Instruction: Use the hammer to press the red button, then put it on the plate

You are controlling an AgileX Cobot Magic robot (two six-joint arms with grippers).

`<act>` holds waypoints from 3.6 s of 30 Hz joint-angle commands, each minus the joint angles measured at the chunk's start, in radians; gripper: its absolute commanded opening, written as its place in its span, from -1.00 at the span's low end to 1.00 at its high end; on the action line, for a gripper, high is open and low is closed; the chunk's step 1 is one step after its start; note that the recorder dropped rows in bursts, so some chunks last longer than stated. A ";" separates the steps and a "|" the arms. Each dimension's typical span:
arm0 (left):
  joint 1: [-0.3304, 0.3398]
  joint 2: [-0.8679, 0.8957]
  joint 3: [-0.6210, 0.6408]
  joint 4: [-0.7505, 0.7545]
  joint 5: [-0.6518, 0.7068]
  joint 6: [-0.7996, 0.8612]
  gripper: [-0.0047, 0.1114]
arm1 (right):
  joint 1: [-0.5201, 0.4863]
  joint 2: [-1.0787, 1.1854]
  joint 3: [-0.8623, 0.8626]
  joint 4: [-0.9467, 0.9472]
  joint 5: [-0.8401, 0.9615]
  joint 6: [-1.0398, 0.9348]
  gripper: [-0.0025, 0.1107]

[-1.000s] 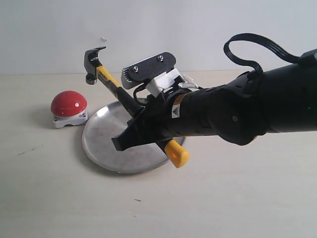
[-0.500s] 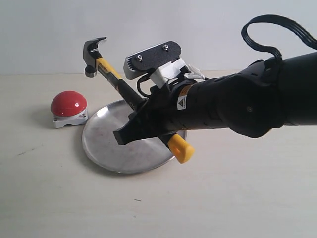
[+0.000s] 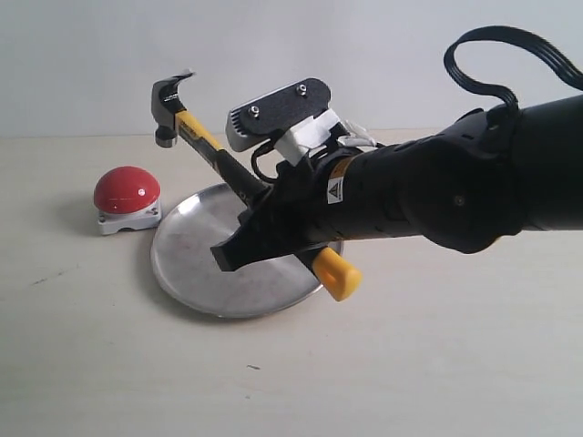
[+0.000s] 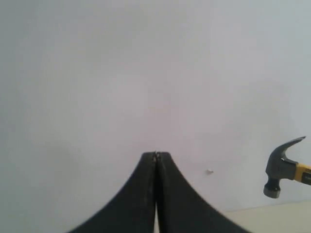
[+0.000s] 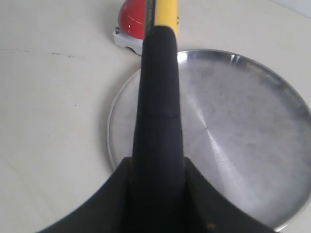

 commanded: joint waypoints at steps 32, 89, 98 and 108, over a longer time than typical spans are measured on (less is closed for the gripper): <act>0.010 -0.006 0.049 -0.773 -0.352 0.309 -0.92 | 0.001 0.562 -0.740 -0.004 0.230 -0.029 -0.96; 0.010 -0.006 0.049 -0.841 -0.303 0.381 -0.92 | 0.009 0.271 -0.738 -0.100 0.458 0.041 -0.96; 0.010 -0.006 0.049 -0.841 -0.303 0.381 -0.92 | 0.009 0.250 -0.677 -0.109 0.391 0.043 -0.96; 0.010 -0.006 0.049 -0.841 -0.303 0.381 -0.92 | 0.009 0.112 -0.572 -0.111 0.213 0.050 -0.96</act>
